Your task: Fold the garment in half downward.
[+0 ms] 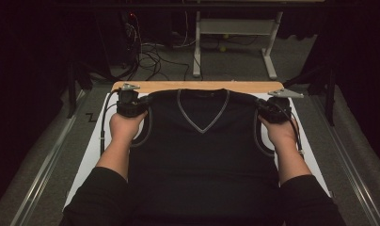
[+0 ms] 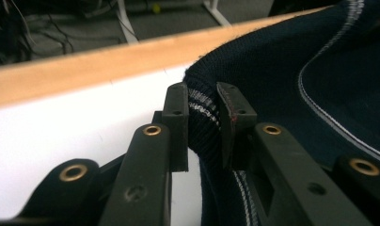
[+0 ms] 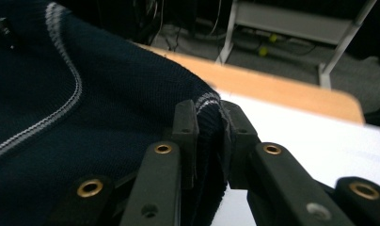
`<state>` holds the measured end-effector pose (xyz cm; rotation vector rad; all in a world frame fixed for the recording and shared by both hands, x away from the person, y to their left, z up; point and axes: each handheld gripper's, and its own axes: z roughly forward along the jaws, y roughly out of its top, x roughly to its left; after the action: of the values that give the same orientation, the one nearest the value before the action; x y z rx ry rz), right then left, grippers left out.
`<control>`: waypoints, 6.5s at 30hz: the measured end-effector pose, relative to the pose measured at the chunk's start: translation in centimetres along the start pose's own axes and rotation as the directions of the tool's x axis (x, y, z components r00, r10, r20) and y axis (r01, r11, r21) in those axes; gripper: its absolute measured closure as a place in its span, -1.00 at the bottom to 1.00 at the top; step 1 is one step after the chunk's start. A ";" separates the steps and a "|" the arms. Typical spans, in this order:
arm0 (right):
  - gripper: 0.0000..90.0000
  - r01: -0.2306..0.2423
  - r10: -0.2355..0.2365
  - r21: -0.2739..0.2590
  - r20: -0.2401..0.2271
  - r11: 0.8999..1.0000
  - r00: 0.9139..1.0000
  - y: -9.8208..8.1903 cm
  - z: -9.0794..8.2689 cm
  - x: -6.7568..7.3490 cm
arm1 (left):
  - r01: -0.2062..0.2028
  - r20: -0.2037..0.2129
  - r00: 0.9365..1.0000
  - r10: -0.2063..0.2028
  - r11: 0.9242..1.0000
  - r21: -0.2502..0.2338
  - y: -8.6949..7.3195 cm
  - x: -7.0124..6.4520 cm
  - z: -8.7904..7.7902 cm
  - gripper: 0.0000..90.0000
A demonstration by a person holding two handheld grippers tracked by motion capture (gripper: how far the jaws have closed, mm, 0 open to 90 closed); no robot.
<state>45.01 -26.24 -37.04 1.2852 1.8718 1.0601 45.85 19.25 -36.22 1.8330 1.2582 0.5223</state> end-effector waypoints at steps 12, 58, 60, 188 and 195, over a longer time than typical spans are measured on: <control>0.76 0.026 -0.022 -0.098 0.045 0.995 0.999 5.6 0.2 -0.9 | -0.017 -0.030 0.999 0.015 0.997 -0.072 4.8 1.0 -0.6 0.61; 0.77 0.081 -0.099 -0.191 -0.085 0.978 0.992 -4.6 -9.6 2.7 | -0.092 0.084 0.992 0.098 0.993 -0.080 -8.6 -2.0 -7.5 0.61; 0.77 0.082 -0.100 -0.185 -0.091 0.979 0.991 -5.4 -10.0 2.9 | -0.095 0.098 0.990 0.102 0.993 -0.077 -10.3 -2.4 -8.2 0.61; 0.74 0.017 -0.013 0.107 -0.039 0.994 0.999 -7.4 -0.8 0.5 | 0.018 -0.004 1.000 -0.018 0.989 0.145 -8.7 1.0 1.4 0.61; 0.74 0.032 -0.030 0.099 -0.021 0.995 0.999 -5.8 0.5 0.2 | 0.003 -0.030 1.000 0.000 0.995 0.101 -6.5 1.7 1.7 0.61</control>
<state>42.80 -27.07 -42.40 1.3013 1.9748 0.9778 44.16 21.11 -42.65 1.9144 1.3274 0.4946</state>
